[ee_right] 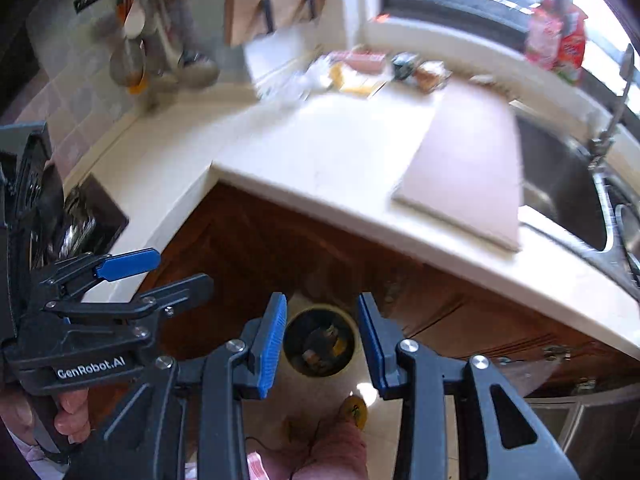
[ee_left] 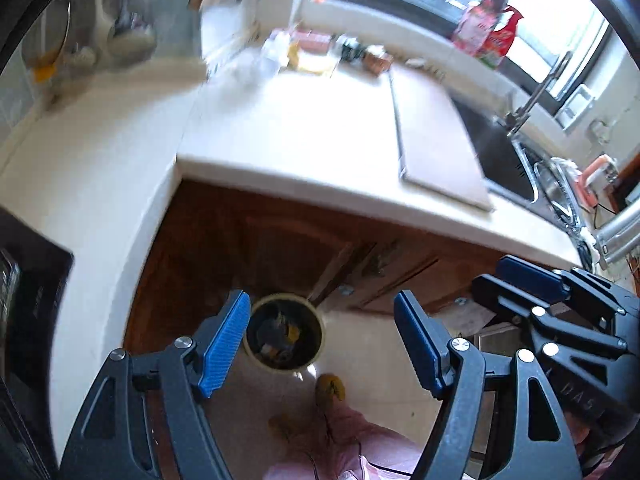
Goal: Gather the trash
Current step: 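Raise both open tools back toward the counter, then grasp the clear plastic bottle with the left tool while the right tool grasps the plastic bag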
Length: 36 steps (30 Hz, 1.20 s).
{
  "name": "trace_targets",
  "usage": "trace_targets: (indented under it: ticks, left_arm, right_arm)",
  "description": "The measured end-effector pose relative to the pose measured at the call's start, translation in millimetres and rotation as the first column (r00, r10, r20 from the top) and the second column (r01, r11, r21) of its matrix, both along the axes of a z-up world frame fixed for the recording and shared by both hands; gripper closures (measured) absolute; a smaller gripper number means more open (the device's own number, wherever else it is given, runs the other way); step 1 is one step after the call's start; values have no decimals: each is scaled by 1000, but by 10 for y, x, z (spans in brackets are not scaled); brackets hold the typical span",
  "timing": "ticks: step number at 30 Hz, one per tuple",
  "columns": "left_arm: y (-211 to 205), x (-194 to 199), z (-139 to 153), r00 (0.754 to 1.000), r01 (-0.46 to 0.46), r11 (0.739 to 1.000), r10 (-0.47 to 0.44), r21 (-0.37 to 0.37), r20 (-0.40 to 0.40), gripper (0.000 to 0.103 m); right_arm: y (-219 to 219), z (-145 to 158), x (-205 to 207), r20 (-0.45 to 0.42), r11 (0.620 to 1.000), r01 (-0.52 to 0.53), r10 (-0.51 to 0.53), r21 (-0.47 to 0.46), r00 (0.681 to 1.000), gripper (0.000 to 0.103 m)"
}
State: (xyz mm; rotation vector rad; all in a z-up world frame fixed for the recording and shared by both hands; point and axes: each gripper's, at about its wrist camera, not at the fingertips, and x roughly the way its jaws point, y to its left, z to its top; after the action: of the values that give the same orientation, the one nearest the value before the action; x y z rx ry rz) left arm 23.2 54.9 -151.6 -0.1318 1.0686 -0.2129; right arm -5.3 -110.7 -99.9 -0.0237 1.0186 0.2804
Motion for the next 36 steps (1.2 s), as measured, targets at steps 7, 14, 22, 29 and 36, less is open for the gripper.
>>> trace_targets:
  ticks: [7, 14, 22, 29, 36]
  left_arm:
    - [-5, 175, 493, 996, -4, 1000, 5, -11, 86, 26]
    - [59, 554, 929, 978, -87, 996, 79, 31, 192, 14]
    - [88, 1393, 932, 957, -220, 973, 201, 75, 209, 13]
    - [102, 2238, 574, 930, -355, 925, 336, 133, 150, 13]
    - [188, 2919, 43, 878, -479, 868, 470, 129, 92, 13]
  right_arm:
    - [-256, 380, 21, 110, 995, 90, -85, -43, 990, 66]
    - [-427, 742, 376, 242, 978, 151, -112, -146, 964, 56]
    - [-617, 911, 1251, 279, 988, 79, -38, -137, 960, 55]
    - [-627, 786, 2387, 225, 993, -64, 85, -101, 971, 55]
    - [-441, 346, 3458, 123, 986, -166, 167, -13, 978, 55]
